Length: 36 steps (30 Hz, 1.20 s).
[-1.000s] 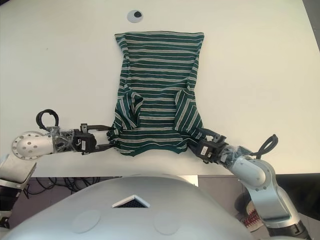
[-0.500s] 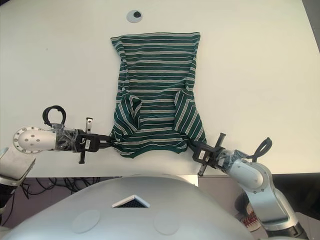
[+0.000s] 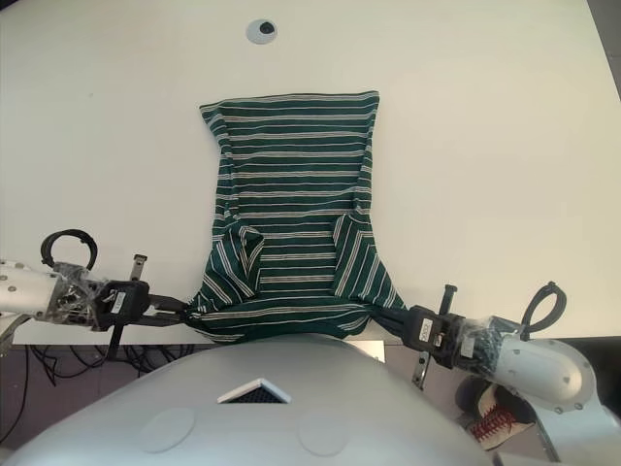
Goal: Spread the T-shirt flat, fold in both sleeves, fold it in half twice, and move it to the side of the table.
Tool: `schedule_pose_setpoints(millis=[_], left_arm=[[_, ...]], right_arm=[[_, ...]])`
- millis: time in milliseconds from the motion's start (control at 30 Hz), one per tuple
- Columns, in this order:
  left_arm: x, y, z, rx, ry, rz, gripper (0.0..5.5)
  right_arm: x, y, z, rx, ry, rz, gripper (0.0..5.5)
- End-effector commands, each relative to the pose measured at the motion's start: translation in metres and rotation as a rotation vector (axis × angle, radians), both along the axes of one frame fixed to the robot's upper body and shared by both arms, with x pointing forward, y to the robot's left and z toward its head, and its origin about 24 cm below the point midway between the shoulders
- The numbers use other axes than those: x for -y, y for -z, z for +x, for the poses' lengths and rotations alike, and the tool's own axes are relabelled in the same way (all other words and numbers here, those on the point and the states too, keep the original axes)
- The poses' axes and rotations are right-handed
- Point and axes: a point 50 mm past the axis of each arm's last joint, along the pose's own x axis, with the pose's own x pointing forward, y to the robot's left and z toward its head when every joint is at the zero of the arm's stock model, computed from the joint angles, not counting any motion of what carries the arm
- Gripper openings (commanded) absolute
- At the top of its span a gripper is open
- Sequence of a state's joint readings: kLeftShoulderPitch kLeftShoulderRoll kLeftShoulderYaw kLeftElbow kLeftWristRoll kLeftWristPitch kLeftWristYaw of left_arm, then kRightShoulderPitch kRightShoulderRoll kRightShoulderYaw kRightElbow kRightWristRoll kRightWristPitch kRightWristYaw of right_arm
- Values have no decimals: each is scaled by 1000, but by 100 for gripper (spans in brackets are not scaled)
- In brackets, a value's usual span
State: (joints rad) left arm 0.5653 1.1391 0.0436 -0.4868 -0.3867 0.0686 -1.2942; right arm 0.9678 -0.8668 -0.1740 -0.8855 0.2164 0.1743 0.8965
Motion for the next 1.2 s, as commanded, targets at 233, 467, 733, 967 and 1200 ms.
schedule_pose_setpoints(millis=[233, 467, 733, 967, 1200], left_arm=[[19, -28, 54, 288, -181, -151, 5], [23, -37, 105, 413, -390, -217, 5], [29, -25, 166, 467, -600, -194, 5], [31, -10, 200, 428, -743, -165, 5], [32, 18, 213, 382, -819, -72, 5]], right_arm=[[-5, -28, 60, 290, 29, 5, 0], [-8, -43, 118, 412, 45, 10, 0], [-11, -42, 192, 469, 84, 23, 0], [-16, -25, 241, 454, 104, 11, 0], [-28, -1, 281, 381, 148, -11, 42]])
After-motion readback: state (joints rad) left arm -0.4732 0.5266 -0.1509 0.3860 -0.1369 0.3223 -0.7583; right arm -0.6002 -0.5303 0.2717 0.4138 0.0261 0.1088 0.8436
